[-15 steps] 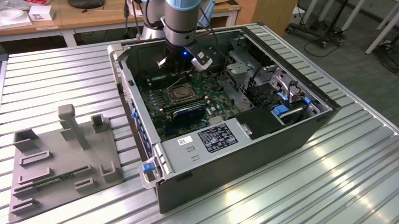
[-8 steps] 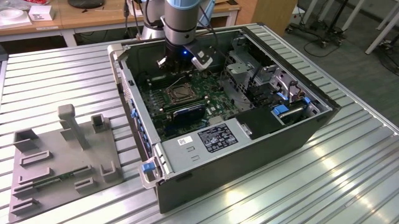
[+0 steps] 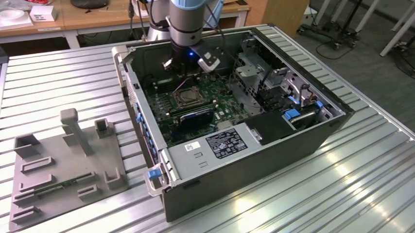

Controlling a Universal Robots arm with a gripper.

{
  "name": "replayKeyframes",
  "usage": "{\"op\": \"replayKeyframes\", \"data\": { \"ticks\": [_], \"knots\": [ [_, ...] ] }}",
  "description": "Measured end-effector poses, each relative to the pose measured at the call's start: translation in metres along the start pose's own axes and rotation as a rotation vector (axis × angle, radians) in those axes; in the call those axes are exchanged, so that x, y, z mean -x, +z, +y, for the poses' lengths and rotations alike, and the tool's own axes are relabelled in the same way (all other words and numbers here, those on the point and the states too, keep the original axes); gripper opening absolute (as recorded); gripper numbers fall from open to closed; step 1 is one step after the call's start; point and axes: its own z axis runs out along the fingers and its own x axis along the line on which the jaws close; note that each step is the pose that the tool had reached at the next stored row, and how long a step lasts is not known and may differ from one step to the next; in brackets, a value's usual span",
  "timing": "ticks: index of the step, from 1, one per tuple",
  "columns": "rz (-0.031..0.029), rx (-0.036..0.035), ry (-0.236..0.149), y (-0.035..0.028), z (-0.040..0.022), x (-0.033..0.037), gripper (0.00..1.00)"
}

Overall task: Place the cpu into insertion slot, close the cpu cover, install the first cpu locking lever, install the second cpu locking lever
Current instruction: 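Install the first cpu locking lever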

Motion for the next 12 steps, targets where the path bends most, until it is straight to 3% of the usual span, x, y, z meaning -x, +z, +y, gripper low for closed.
{"op": "replayKeyframes", "data": {
  "ticks": [8, 12],
  "knots": [
    [-0.0104, -0.0001, -0.003, 0.0002, 0.0033, -0.0149, 0.11],
    [-0.0153, -0.0002, -0.004, -0.0009, 0.0035, -0.019, 0.11]
  ]
}}
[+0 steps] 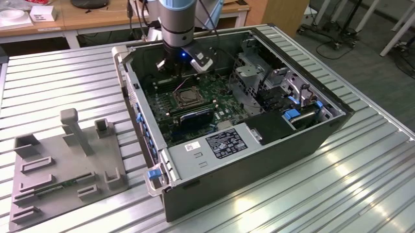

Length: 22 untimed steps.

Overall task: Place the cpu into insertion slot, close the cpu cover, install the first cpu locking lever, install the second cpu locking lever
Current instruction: 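Install the first cpu locking lever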

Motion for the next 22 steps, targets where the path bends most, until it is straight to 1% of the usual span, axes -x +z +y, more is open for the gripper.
{"op": "replayKeyframes", "data": {
  "ticks": [2, 7, 11, 18, 22],
  "knots": [
    [-0.001, 0.0001, 0.0, -0.0018, 0.0004, -0.0002, 0.11],
    [-0.0014, 0.0001, 0.0, -0.0065, 0.0006, 0.0002, 0.11],
    [-0.0013, -0.0006, 0.0, -0.0085, -0.0022, 0.0004, 0.11],
    [-0.0014, -0.001, 0.0, -0.0111, -0.0094, 0.0005, 0.11],
    [-0.0014, -0.0011, 0.0, -0.0113, -0.0105, 0.001, 0.11]
  ]
}}
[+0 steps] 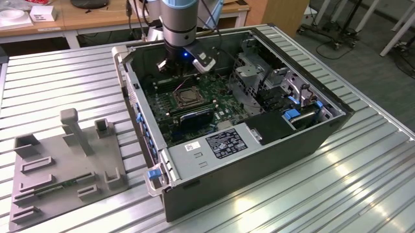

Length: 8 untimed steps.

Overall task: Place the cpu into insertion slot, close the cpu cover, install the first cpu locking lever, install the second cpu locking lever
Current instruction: 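Install the first cpu locking lever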

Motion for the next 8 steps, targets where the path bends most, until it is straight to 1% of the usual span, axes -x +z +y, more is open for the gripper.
{"op": "replayKeyframes", "data": {
  "ticks": [8],
  "knots": [
    [0.0, -0.0001, 0.0, 0.0001, -0.0003, 0.0014, 0.11]
  ]
}}
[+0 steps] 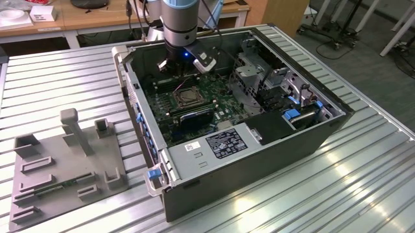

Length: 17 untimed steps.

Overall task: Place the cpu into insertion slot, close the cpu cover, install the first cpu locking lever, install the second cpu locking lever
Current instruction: 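Install the first cpu locking lever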

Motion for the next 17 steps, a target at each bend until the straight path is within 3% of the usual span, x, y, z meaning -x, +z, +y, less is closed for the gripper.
{"op": "replayKeyframes", "data": {
  "ticks": [17],
  "knots": [
    [-0.0001, 0.0001, 0.0, 0.0017, -0.0006, 0.0008, 0.11]
  ]
}}
